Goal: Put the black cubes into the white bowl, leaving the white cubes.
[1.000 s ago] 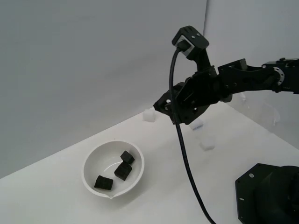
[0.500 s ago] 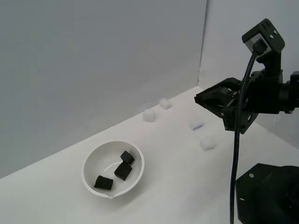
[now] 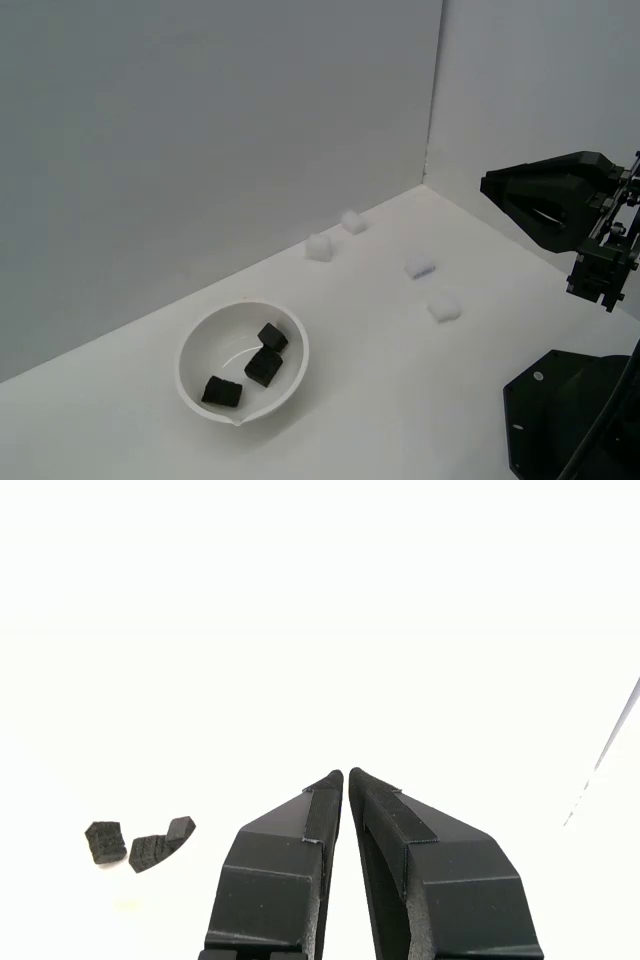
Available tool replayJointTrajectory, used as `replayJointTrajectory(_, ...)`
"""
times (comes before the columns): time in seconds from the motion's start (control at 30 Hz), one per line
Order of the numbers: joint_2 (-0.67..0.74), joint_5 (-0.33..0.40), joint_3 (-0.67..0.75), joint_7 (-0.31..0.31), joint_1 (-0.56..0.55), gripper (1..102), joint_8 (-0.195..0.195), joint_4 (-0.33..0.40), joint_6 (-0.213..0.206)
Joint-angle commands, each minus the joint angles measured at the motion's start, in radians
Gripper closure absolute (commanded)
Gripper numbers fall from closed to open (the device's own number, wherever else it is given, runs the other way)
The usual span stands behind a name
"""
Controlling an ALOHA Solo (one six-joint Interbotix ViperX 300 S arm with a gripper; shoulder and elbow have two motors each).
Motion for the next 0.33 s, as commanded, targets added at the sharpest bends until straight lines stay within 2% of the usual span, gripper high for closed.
replayJointTrajectory(0.0, 0.012, 0.0, 0.015, 0.003, -0.009, 100, 0.006, 0.0, -0.003)
replayJointTrajectory(0.3, 0.103, 0.006, 0.101, 0.018, -0.009, 100, 0.006, 0.005, -0.003)
